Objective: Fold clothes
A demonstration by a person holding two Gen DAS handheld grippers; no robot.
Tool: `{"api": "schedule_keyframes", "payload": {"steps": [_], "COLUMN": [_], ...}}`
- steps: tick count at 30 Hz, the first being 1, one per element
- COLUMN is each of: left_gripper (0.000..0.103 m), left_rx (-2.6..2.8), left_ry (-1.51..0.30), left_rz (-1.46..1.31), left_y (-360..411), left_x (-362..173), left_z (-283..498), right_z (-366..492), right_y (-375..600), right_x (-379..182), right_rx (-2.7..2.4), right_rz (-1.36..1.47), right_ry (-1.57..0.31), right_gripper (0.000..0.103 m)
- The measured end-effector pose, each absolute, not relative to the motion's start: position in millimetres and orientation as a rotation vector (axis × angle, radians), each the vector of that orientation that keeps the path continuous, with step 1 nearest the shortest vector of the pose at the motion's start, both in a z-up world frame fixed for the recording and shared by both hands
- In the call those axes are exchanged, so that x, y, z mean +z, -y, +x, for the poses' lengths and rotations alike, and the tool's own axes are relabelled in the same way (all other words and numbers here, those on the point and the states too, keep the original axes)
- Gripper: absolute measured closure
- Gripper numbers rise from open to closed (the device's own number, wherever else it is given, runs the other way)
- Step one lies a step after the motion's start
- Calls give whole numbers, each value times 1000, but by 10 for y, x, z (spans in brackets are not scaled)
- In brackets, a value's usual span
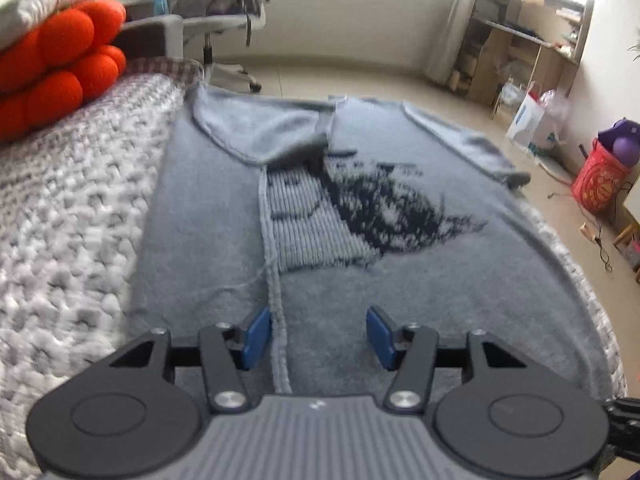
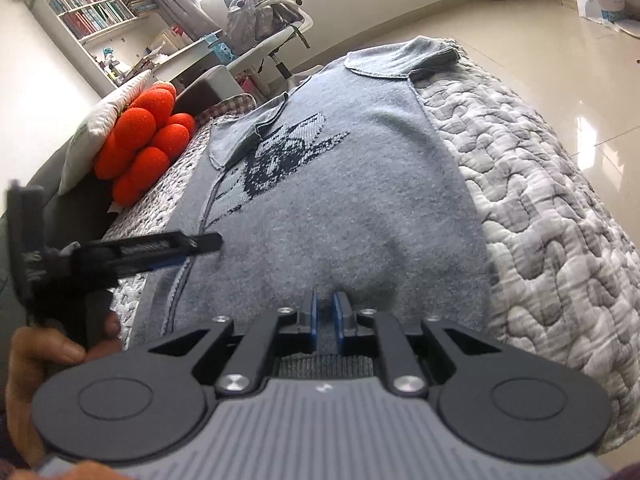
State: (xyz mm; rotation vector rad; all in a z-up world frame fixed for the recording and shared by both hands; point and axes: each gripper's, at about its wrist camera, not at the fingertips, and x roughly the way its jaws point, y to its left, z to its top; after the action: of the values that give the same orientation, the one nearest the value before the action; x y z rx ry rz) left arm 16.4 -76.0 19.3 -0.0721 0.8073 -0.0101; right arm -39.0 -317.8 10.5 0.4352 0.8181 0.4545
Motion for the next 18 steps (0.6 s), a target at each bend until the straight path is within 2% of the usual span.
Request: {"api": "schedule_keyframes", "payload": {"steps": [18], "left_gripper": [48], "left_rx": [2], "left_ry": [-798], "left_rz": [5], "left_y": [682], "left_x": [212], "left_z": [691], "right_z": [-338], "right_y": [3252], "right_x": [85], "right_rx": [479], "right_rz": [477], "right_ry": [-837], "right_gripper": [89]}}
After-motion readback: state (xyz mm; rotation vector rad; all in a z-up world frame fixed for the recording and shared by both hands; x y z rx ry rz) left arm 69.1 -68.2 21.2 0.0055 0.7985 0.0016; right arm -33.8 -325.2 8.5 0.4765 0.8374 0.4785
